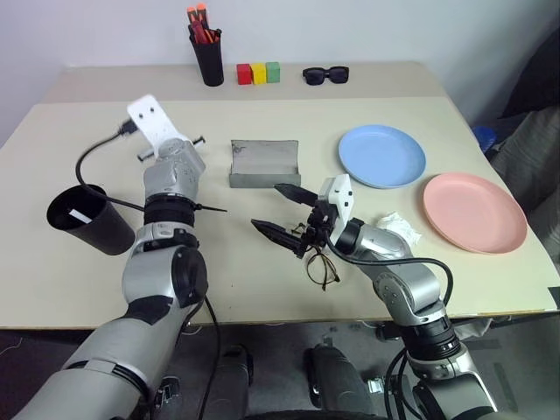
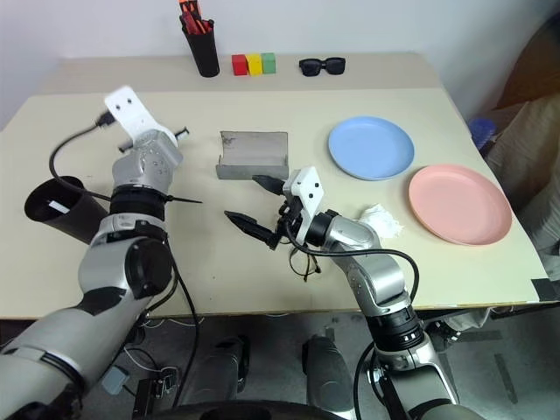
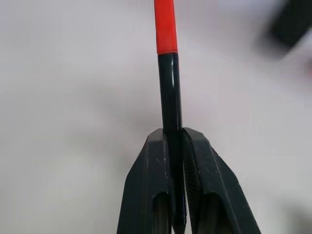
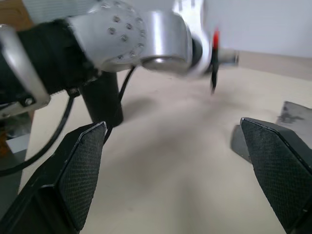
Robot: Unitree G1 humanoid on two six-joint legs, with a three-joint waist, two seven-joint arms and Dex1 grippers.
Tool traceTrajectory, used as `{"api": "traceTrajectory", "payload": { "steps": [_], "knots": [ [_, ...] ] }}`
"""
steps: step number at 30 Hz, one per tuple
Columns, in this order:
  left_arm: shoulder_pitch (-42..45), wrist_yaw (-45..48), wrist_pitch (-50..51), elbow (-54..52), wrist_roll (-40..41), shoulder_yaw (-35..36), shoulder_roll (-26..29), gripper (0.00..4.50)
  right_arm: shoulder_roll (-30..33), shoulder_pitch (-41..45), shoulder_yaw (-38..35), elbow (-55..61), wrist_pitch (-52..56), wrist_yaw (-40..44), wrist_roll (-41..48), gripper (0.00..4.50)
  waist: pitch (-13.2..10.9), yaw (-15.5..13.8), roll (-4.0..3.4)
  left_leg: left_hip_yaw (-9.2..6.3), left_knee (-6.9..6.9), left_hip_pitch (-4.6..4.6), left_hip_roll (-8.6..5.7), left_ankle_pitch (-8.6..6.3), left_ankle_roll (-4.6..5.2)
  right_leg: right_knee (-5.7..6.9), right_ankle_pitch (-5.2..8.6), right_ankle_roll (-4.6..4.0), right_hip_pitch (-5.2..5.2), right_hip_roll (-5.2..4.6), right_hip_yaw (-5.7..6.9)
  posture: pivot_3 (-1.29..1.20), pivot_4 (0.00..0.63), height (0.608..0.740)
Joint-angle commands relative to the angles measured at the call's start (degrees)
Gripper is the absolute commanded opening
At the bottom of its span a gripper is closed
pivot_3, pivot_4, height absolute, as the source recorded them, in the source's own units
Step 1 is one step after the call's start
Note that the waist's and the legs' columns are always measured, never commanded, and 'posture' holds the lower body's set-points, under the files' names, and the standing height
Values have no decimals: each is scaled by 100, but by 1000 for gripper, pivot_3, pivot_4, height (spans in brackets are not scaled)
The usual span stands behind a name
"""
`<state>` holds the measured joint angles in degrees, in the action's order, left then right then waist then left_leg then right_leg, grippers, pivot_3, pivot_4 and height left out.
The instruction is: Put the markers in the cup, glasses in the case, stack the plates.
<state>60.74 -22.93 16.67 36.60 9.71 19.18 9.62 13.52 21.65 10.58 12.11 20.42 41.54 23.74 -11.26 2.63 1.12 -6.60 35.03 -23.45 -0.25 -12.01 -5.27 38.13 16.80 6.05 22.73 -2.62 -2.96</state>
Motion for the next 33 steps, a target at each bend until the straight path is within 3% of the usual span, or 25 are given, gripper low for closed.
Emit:
{"api": "traceTrajectory", "payload": {
  "steps": [1,7,15,22,33],
  "knots": [
    [-504,516,-796,-1461,-422,-517,203,52,-20,161,-73,123,-97,33,42,4500,0,2,-1,1,0,0,1,0,1,2,0,0,1,1,-1,0,150,740],
    [-1869,341,-1144,-3669,-1347,-604,729,52,-62,294,-157,214,50,109,270,4500,0,-21,-1,1,6,0,1,-4,7,2,-1,-1,0,1,-5,0,150,740],
    [-3703,-84,-271,-5884,-1837,-13,408,52,-54,351,-136,211,112,231,421,4500,1,-53,0,-1,12,3,0,-7,12,3,-1,-1,-9,-1,-2,0,150,740],
    [-4360,-103,-68,-6500,-2001,-6,1,52,-19,409,-135,261,289,459,655,4500,1,-54,0,-3,15,6,0,-7,13,1,-1,-2,-16,0,0,0,150,740],
    [-4696,-348,-88,-6494,-2287,81,-381,52,-26,441,-147,162,221,488,590,4500,2,-42,0,-2,15,7,0,-7,14,1,-1,-2,-16,1,0,0,150,740]
  ]
}}
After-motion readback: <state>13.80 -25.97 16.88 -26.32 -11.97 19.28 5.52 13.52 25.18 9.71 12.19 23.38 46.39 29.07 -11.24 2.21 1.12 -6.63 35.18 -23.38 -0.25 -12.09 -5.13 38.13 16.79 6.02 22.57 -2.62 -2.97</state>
